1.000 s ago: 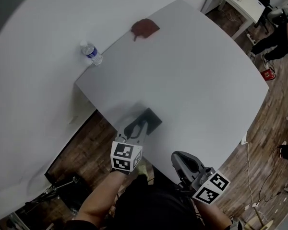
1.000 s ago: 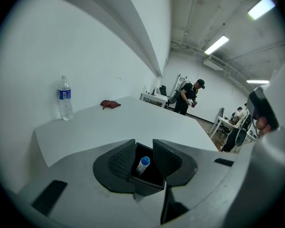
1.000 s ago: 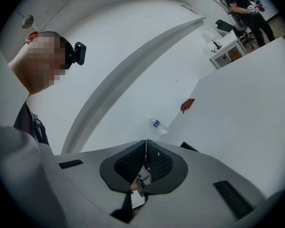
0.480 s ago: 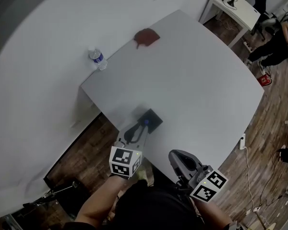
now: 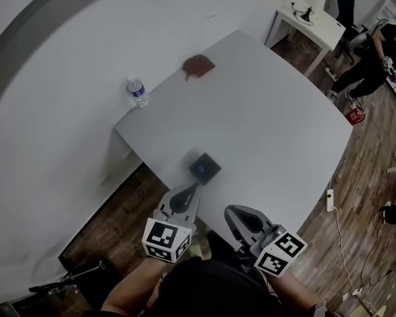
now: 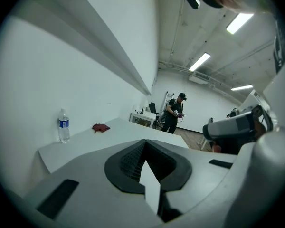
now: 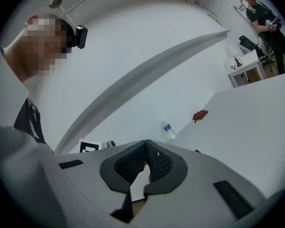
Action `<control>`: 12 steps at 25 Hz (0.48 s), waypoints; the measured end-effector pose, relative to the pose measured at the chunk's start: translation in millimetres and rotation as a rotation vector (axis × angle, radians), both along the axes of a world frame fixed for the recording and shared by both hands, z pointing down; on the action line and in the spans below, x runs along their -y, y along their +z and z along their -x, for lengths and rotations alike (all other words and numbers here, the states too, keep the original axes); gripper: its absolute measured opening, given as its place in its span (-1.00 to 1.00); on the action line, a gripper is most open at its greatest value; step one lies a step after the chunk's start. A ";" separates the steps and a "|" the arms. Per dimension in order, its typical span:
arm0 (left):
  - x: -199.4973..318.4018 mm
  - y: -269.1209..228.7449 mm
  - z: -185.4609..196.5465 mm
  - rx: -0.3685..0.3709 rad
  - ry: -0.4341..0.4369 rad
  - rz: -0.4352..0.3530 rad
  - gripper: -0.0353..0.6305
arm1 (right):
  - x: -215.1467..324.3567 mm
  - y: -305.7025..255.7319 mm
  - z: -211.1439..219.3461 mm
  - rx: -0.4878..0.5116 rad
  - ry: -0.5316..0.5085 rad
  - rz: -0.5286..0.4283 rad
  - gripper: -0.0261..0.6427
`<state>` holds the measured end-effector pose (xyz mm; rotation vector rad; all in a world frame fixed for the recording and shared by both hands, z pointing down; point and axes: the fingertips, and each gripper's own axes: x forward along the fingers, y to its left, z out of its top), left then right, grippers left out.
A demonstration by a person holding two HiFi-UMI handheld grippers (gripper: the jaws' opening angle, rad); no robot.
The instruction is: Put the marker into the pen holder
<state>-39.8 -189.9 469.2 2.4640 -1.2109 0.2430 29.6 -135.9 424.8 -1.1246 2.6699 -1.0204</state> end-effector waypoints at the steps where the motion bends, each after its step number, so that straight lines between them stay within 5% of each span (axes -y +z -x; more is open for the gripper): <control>1: -4.4 -5.9 0.2 -0.005 0.008 -0.008 -0.88 | -1.8 -2.2 1.7 -0.005 -0.002 -0.009 -0.88; 12: -49.9 -50.8 9.6 -0.093 0.049 -0.040 -0.88 | -26.9 -26.2 19.3 -0.035 -0.002 -0.089 -0.88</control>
